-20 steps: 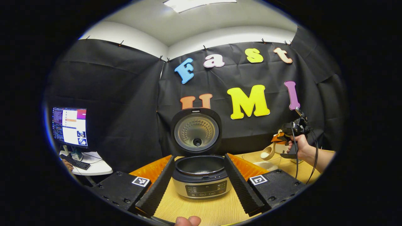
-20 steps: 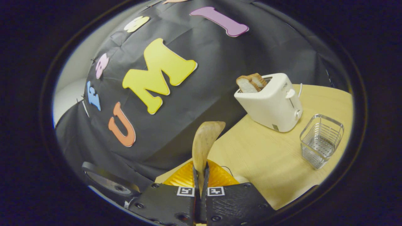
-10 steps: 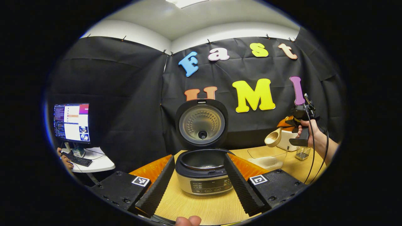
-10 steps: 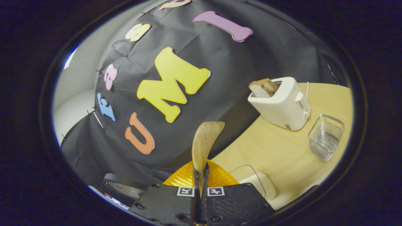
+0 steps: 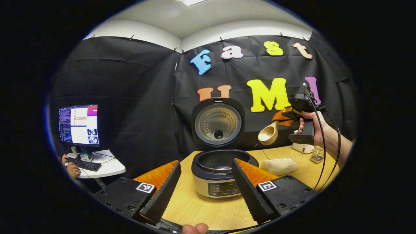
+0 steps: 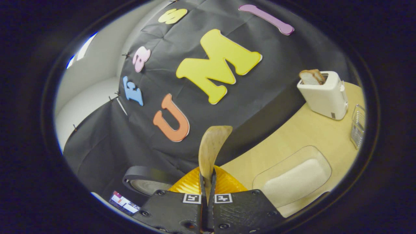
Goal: Close the left gripper, press the button to open the rice cooker; take a wooden spoon from the chopstick holder with the right hand, scoop a spoonful of rice and pour it into the rice cooker, then put the wooden spoon back into the chopstick holder.
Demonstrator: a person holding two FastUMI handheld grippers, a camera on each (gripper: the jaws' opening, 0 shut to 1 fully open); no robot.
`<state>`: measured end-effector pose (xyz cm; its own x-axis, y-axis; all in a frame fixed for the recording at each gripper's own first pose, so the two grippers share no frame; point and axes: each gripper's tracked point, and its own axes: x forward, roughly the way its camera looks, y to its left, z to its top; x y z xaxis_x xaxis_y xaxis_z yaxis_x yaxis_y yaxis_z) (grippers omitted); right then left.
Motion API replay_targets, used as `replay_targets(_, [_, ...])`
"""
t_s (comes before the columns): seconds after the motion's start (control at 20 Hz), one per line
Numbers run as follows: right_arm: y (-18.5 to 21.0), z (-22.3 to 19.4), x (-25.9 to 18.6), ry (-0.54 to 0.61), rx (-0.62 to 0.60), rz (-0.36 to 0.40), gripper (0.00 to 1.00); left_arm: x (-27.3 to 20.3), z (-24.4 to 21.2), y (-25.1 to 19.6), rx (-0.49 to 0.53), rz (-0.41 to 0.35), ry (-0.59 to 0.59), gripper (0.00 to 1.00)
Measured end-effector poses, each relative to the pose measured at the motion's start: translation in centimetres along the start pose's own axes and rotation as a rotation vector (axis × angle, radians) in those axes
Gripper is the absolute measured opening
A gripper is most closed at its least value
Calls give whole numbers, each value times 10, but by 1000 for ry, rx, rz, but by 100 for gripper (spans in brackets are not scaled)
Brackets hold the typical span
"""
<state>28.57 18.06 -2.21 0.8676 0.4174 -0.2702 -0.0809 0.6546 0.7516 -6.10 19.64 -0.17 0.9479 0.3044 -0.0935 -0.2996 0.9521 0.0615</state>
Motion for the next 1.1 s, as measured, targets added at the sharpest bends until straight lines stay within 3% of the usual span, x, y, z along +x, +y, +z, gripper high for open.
replay_targets(0.25, [45, -38, 16, 65, -20, 54, 0, -1, -7, 24, -13, 40, 23, 99])
replay_targets(0.55, [85, -70, 26, 66, -194, 79, 0, 0, -18, 44, -12, 90, 52, 99])
replay_targets(1.1, [102, -79, 34, 15, -453, 47, 0, -3, -14, 59, -33, 128, 39, 99])
